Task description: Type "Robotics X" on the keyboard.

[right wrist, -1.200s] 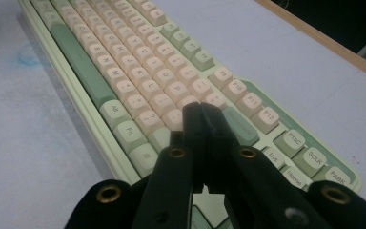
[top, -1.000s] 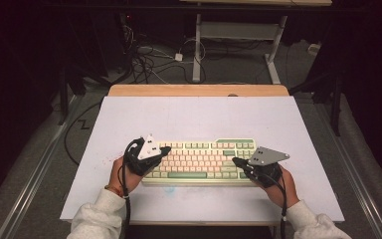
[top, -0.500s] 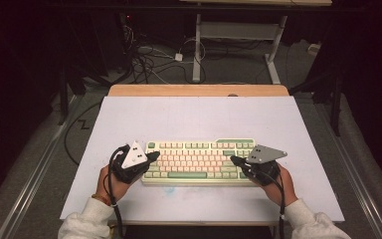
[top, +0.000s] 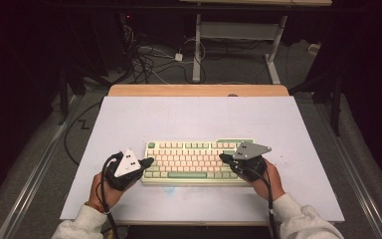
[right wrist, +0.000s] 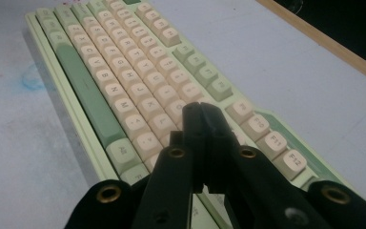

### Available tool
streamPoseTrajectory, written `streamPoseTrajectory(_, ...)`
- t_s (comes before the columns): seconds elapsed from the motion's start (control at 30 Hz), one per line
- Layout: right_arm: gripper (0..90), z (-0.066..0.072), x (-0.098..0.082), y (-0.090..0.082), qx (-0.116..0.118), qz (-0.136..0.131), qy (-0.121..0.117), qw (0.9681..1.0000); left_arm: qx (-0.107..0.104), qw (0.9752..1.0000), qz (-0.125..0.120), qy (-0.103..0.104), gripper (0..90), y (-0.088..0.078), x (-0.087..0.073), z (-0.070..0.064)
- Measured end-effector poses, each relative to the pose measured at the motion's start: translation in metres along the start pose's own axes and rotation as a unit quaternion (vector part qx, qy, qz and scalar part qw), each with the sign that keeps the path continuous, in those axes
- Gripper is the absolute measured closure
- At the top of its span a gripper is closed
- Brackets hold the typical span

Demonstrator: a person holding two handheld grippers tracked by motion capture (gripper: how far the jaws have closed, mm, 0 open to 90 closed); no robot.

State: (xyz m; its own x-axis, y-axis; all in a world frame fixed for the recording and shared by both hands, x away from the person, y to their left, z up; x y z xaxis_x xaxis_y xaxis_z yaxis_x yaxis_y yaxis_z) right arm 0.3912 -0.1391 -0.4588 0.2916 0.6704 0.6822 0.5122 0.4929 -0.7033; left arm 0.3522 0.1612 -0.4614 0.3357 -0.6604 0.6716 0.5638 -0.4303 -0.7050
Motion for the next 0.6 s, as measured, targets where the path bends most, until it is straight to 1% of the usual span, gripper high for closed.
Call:
streamPoseTrajectory(0.07,90.0,0.001,0.002,0.002,0.001,-0.002,-0.001,1.0000,0.001,1.0000,0.001,-0.001,87.4,-0.001,-0.001,0.000)
streamPoseTrajectory(0.1,90.0,0.002,0.005,0.004,0.003,-0.001,-0.006,1.0000,0.001,1.0000,0.002,-0.002,87.4,-0.001,-0.003,0.000)
streamPoseTrajectory(0.23,90.0,0.005,0.010,0.010,0.007,0.000,-0.009,0.9999,0.001,1.0000,0.000,-0.010,87.4,-0.004,-0.007,0.001)
streamPoseTrajectory(0.43,90.0,0.007,0.018,0.017,0.009,0.003,-0.011,0.9999,0.001,1.0000,0.001,-0.010,87.4,-0.005,-0.010,0.001)
streamPoseTrajectory(0.5,90.0,0.008,0.020,0.023,0.012,0.008,-0.013,0.9998,0.002,1.0000,0.001,-0.009,87.4,-0.005,-0.011,0.001)
streamPoseTrajectory(0.53,90.0,0.008,0.021,0.025,0.013,0.012,-0.017,0.9997,0.003,1.0000,0.002,-0.008,87.4,-0.006,-0.011,0.001)
streamPoseTrajectory(0.6,90.0,0.010,0.022,0.029,0.013,0.017,-0.018,0.9996,0.005,0.9999,0.000,-0.011,87.4,-0.006,-0.013,0.003)
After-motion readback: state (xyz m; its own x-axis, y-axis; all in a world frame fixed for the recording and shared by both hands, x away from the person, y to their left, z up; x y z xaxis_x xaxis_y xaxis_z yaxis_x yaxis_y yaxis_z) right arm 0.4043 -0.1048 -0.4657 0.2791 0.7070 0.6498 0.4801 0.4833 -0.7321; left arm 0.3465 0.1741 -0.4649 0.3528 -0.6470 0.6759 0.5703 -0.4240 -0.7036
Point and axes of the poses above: each handheld gripper's, and its own axes: y roughly forward along the jaws, x roughly out of its top, z roughly to its left, the point moved 6 cm from there along y, roughly forward along the jaws, and after that the axes turned 10 degrees about z, right-handed, at the moved point
